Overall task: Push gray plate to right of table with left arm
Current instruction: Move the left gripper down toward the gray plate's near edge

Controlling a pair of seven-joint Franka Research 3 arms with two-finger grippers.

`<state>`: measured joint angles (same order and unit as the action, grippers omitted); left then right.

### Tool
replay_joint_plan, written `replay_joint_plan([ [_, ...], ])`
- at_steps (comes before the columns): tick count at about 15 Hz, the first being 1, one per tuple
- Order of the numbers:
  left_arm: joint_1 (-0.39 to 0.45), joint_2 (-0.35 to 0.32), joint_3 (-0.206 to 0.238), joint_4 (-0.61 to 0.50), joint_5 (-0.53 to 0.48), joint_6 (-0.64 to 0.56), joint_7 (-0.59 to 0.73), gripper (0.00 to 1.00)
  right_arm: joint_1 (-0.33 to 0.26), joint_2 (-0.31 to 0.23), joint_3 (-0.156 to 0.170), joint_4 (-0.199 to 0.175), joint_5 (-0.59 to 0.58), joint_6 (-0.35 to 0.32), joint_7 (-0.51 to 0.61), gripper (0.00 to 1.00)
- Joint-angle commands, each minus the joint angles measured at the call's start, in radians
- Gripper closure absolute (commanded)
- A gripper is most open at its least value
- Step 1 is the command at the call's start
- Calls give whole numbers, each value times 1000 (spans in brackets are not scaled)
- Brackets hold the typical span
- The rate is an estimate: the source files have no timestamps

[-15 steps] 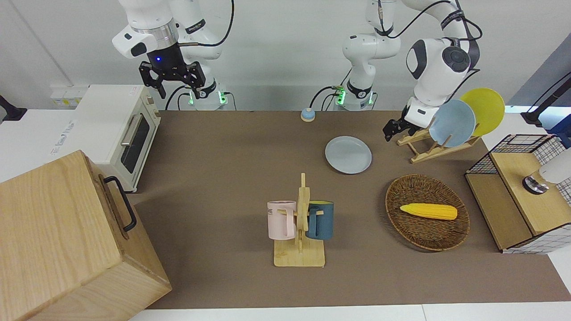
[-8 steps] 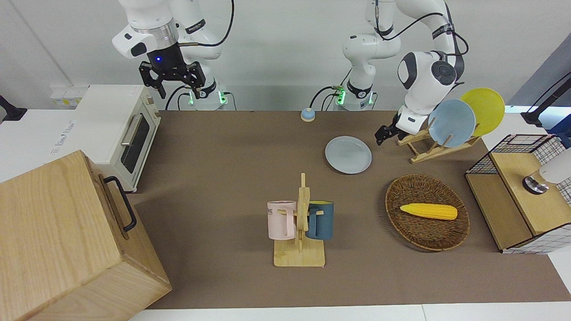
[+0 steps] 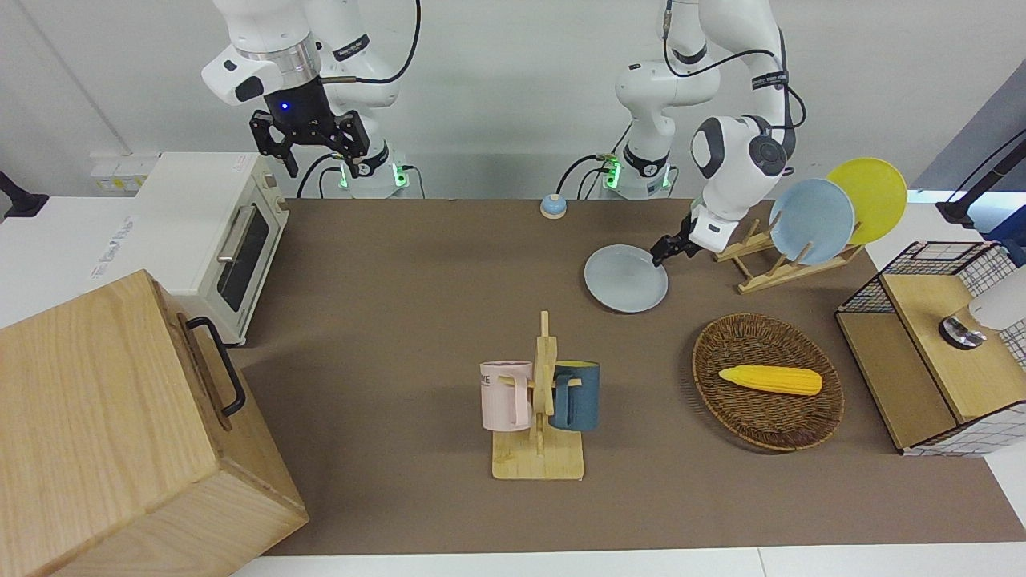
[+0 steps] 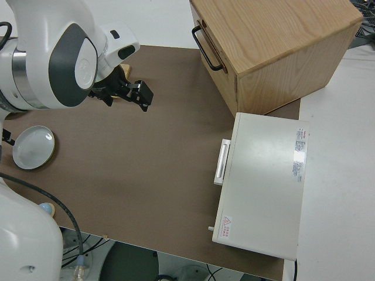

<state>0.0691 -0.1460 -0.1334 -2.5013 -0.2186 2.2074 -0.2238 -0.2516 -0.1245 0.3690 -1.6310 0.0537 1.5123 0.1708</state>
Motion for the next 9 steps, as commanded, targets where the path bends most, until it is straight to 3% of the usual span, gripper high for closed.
replay_joint_plan([
  [1,5,-24,-22,-41,-21,38,8,38,-24,-27,15,-27,21,0,10,5],
  [5,5,-12,-22,-41,-21,51,9,124,-24,-27,15,-27,21,0,10,5],
  [9,6,3,-46,-54,-21,83,8,126,-24,-27,15,-27,21,0,10,5],
])
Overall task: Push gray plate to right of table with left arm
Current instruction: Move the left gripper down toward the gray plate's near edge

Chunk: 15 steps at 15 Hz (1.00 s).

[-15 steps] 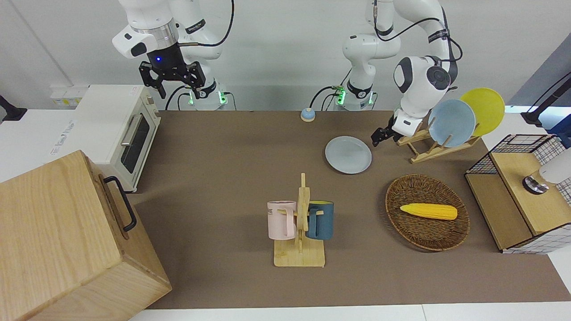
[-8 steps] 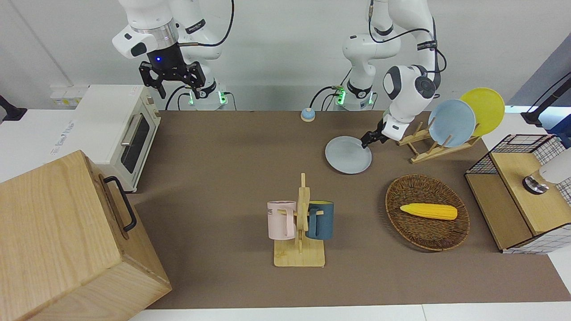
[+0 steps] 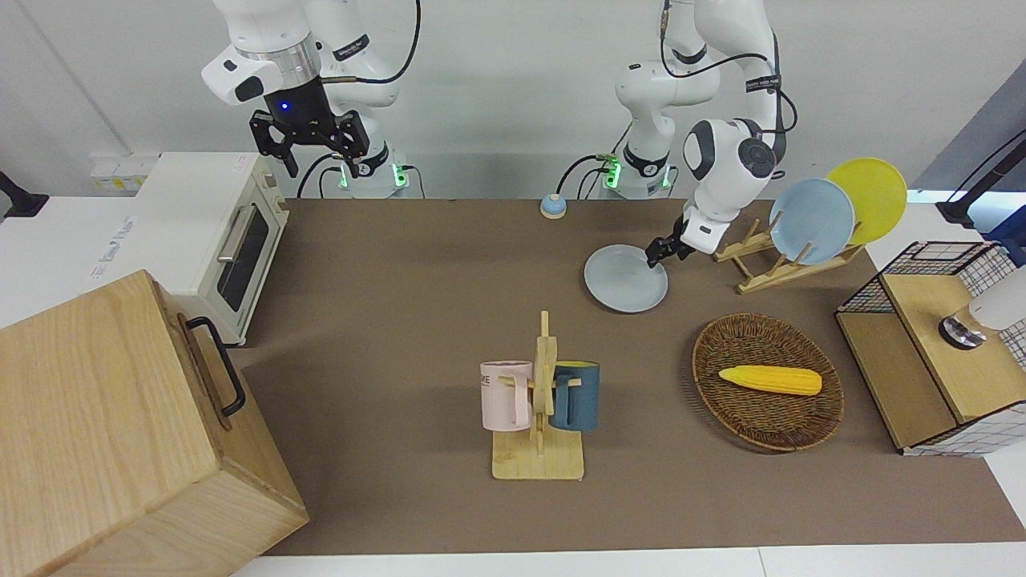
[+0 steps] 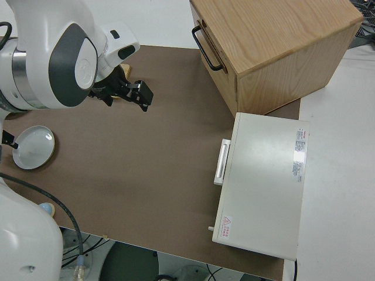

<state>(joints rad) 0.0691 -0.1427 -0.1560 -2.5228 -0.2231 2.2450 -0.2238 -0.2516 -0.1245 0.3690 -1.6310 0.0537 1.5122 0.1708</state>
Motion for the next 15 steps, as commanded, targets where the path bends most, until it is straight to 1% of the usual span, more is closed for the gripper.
replay_joint_plan([
  [1,6,0,-27,-33,-16,47,8,128,-24,-27,15,-27,21,-1,10,5],
  [5,6,29,-28,-33,-16,73,8,130,-24,-27,15,-27,21,0,10,5],
  [6,6,29,-28,-33,-16,73,8,151,-24,-27,15,-27,21,0,10,5],
  [7,6,31,-28,-33,-16,73,8,192,-24,-27,15,-27,21,0,10,5],
  [8,6,34,-30,-33,-16,73,8,249,-24,-27,15,-27,21,0,10,5],
  [10,6,43,-30,-33,-16,76,9,410,-24,-27,15,-27,21,0,12,5],
  [11,5,43,-30,-33,-16,77,8,551,-24,-27,15,-27,21,0,10,5],
  [12,5,43,-31,-33,-16,77,8,758,-24,-27,15,-27,21,0,10,5],
  [13,5,43,-33,-33,-16,77,8,861,-24,-27,15,-27,21,0,10,5],
  [14,5,43,-33,-33,-15,77,8,902,-24,-27,15,-27,21,0,10,5],
  [15,5,43,-33,-33,-15,79,8,915,-24,-27,15,-27,21,0,12,5],
])
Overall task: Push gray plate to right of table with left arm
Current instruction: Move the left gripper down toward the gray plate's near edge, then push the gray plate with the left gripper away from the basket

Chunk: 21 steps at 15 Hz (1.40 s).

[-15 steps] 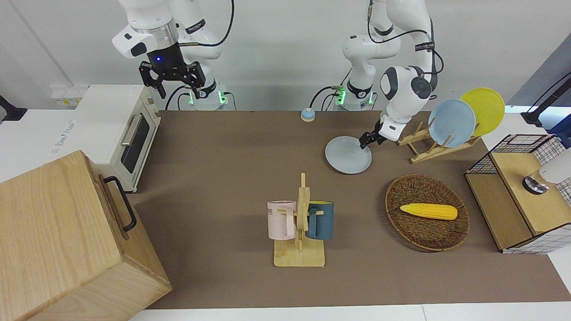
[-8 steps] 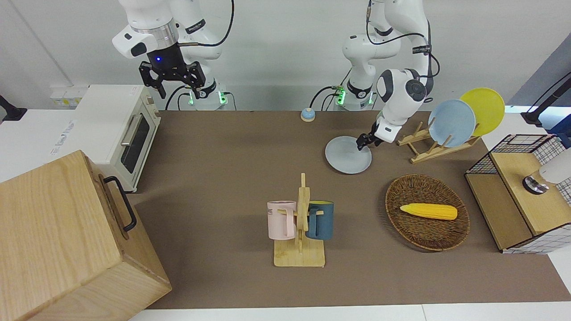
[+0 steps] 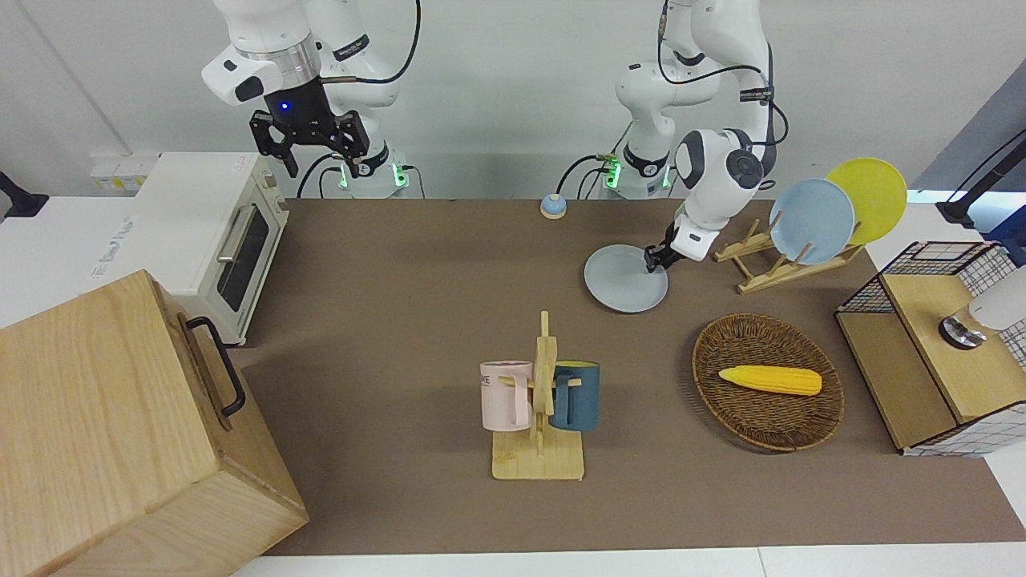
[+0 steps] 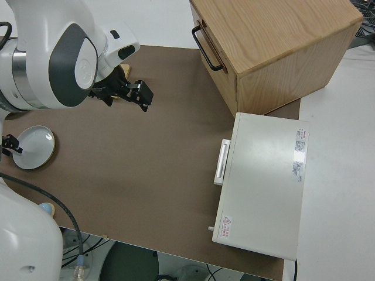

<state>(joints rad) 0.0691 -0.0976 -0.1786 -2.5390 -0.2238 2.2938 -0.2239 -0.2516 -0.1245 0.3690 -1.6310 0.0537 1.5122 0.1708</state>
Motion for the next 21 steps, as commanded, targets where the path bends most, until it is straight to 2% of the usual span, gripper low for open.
replay_joint_plan([
  [1,5,-2,-10,-17,-14,30,8,956,-24,-27,15,-27,21,0,10,5],
  [2,6,-1,-10,-17,-14,32,8,1000,-24,-27,15,-27,21,0,10,5],
  [10,-5,4,-13,-17,-14,33,-31,1000,-24,-27,15,-27,21,0,10,5],
  [13,-6,4,-93,-15,-14,36,-152,1000,-24,-27,15,-27,21,0,10,5],
  [14,-6,4,-132,-15,-15,48,-196,1000,-24,-27,15,-27,21,0,12,5],
  [15,-8,4,-151,-15,-15,56,-222,1000,-24,-27,15,-27,21,0,10,5],
  [21,-109,39,-159,-9,-15,114,-314,1000,-24,-27,15,-27,21,0,10,5],
])
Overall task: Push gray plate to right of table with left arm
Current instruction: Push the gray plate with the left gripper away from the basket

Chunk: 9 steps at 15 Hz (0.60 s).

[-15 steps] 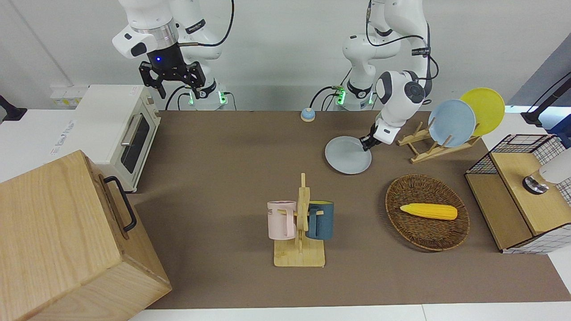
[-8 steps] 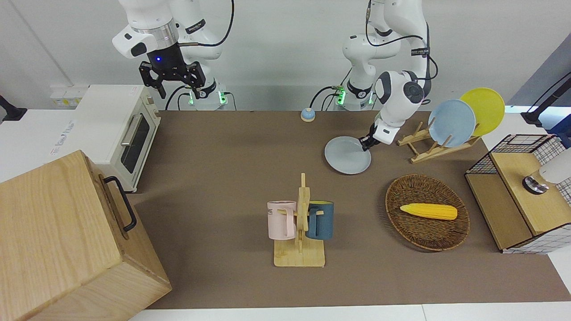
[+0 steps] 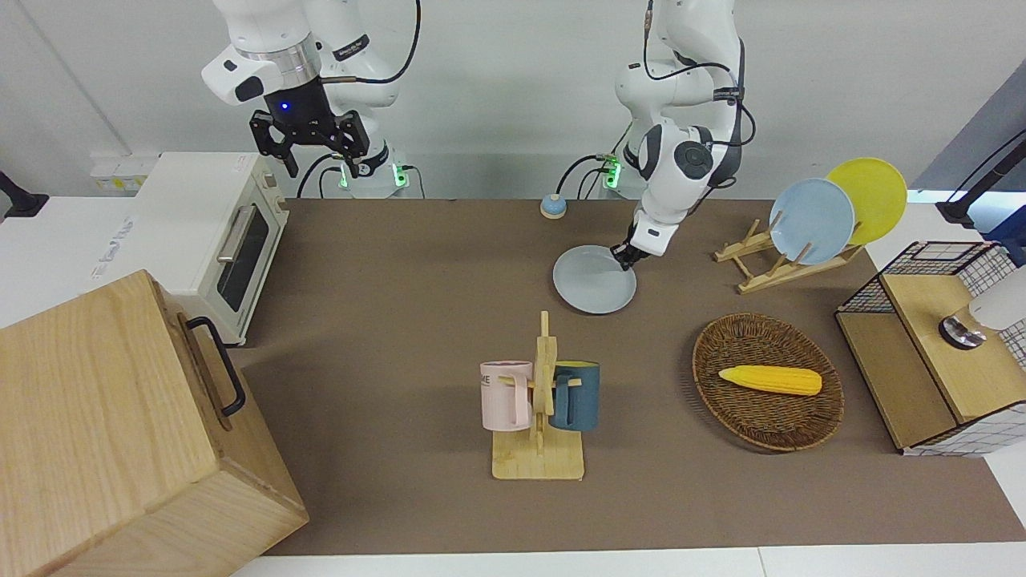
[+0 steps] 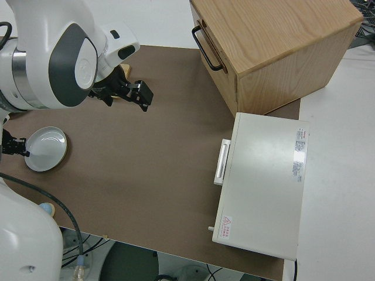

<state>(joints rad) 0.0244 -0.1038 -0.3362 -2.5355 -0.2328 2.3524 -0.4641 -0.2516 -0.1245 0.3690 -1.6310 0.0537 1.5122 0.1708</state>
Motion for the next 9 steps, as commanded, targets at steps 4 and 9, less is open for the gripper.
replay_joint_plan([
  [4,-161,94,8,-2,-10,128,-165,1000,-24,-27,15,-27,21,0,10,5],
  [9,-293,136,112,38,-31,150,-179,1000,-24,-27,15,-27,21,0,10,5],
])
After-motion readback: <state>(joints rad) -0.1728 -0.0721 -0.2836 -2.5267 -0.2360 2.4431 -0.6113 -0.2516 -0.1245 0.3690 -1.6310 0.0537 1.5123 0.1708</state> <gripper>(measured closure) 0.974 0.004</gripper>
